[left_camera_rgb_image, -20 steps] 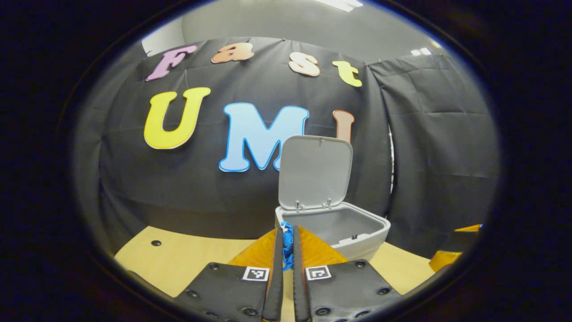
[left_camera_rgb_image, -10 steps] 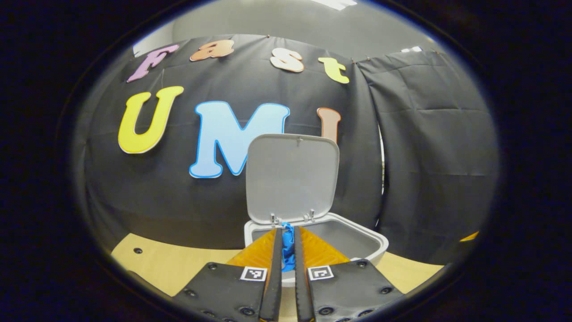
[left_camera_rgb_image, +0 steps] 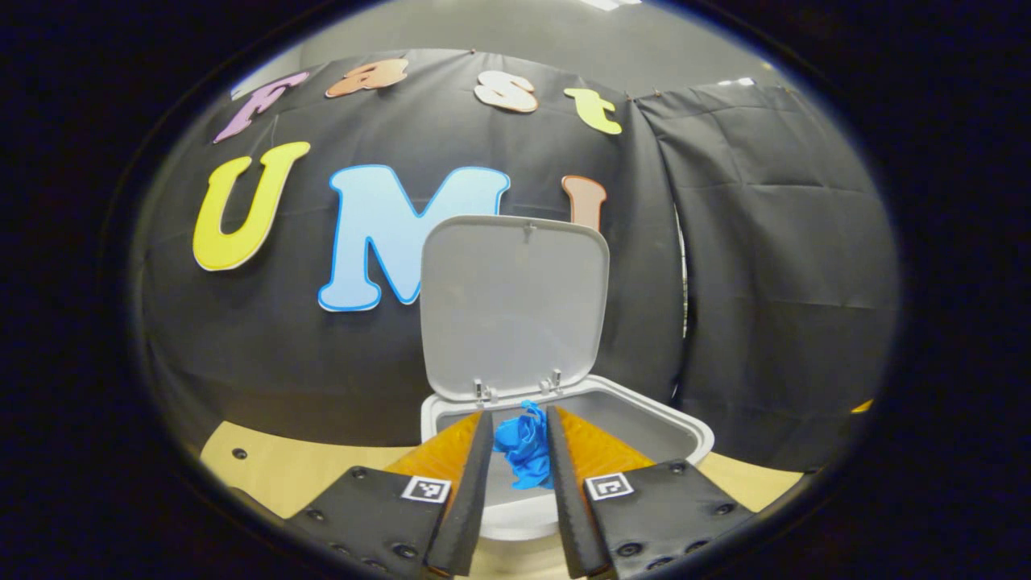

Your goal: Press the lid of the desktop garbage bin to open it, pick up the crumpled paper on the desktop and throw it into the bin, then pick up the pop can on the desktop and drop it into the bin, and finally close the garbage bin lid.

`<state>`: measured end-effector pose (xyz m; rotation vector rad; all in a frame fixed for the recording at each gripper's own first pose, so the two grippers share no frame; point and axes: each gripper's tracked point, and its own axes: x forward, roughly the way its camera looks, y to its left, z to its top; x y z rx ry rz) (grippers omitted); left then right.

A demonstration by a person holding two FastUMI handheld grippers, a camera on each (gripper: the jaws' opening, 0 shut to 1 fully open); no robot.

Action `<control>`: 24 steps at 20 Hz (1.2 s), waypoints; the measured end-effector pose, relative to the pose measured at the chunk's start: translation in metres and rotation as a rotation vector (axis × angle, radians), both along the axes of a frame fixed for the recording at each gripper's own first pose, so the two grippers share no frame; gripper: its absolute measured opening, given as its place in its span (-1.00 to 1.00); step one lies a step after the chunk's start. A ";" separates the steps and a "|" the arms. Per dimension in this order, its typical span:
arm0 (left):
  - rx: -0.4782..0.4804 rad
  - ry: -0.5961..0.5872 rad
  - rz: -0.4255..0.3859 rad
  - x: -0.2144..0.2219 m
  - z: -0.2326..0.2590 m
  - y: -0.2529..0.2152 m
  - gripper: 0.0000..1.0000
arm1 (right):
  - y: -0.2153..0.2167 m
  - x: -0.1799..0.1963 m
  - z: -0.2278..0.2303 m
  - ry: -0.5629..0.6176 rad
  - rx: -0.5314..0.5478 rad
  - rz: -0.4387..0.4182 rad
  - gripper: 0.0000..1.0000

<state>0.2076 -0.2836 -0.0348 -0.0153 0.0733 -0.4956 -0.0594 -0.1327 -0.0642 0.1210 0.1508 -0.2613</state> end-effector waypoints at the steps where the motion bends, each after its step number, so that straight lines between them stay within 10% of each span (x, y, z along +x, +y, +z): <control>1: -0.004 0.005 -0.008 -0.002 -0.001 0.000 0.17 | 0.000 -0.001 0.000 0.002 -0.005 0.000 0.87; 5: -0.034 0.022 -0.003 -0.011 0.000 0.010 0.66 | 0.006 0.000 0.005 -0.005 -0.004 0.009 0.87; 13: -0.043 -0.052 0.088 -0.057 0.028 0.068 0.99 | 0.045 0.005 0.007 -0.018 -0.001 0.130 0.87; 24: -0.025 -0.031 0.299 -0.142 0.013 0.216 0.90 | 0.128 0.013 -0.007 0.001 0.032 0.315 0.89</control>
